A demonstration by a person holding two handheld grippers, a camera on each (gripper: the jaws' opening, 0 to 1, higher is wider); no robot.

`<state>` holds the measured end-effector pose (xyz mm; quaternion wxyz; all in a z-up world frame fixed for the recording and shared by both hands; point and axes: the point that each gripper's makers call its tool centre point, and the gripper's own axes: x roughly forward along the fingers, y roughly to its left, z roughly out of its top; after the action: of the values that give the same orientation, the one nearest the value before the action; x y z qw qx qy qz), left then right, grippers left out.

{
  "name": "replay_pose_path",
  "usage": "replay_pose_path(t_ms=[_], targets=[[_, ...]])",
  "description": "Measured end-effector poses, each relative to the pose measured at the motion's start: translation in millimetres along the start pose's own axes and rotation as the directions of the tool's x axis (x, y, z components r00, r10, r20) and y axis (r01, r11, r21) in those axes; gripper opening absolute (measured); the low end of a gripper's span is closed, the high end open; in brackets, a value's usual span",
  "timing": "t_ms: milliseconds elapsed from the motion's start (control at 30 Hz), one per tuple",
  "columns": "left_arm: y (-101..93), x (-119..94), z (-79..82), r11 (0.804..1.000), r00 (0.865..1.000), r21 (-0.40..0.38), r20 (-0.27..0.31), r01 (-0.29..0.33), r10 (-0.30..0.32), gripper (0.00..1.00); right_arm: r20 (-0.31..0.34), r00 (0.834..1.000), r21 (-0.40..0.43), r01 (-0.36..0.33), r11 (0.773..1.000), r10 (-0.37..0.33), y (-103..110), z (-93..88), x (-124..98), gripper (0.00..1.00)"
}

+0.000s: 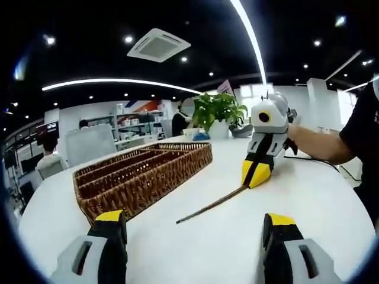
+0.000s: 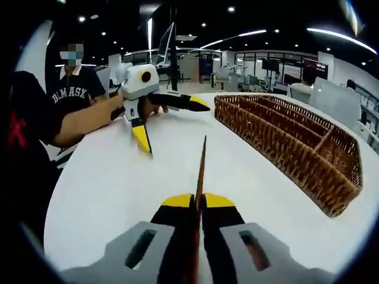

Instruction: Arrange the knives, forks, and spoons in their matching storage slots by inserting each utensil handle-first until every utensil is classified and aligned in the correct compartment

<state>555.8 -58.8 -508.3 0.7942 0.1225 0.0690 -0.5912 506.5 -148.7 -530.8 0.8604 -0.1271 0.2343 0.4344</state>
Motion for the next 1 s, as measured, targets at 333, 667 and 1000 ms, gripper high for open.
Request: replay_pose_path(t_ms=[333, 667, 1000], targets=[[0.4, 0, 0.3, 1.0, 1.0, 0.0, 0.001, -0.002, 0.002, 1.0, 0.015, 1.0, -0.015, 0.01, 1.0, -0.01, -6, 2.5, 2, 0.09], [2.8, -3, 2.0, 1.0, 1.0, -0.017, 0.004, -0.006, 0.006, 1.0, 0.081, 0.994, -0.067, -0.068, 0.995, 0.073, -2, -6.2, -43, 0.88], [15.8, -17, 13.4, 0.998, 0.997, -0.054, 0.063, -0.037, 0.041, 1.0, 0.246, 0.968, -0.042, 0.067, 0.997, -0.055, -15, 3.6, -67, 0.87]])
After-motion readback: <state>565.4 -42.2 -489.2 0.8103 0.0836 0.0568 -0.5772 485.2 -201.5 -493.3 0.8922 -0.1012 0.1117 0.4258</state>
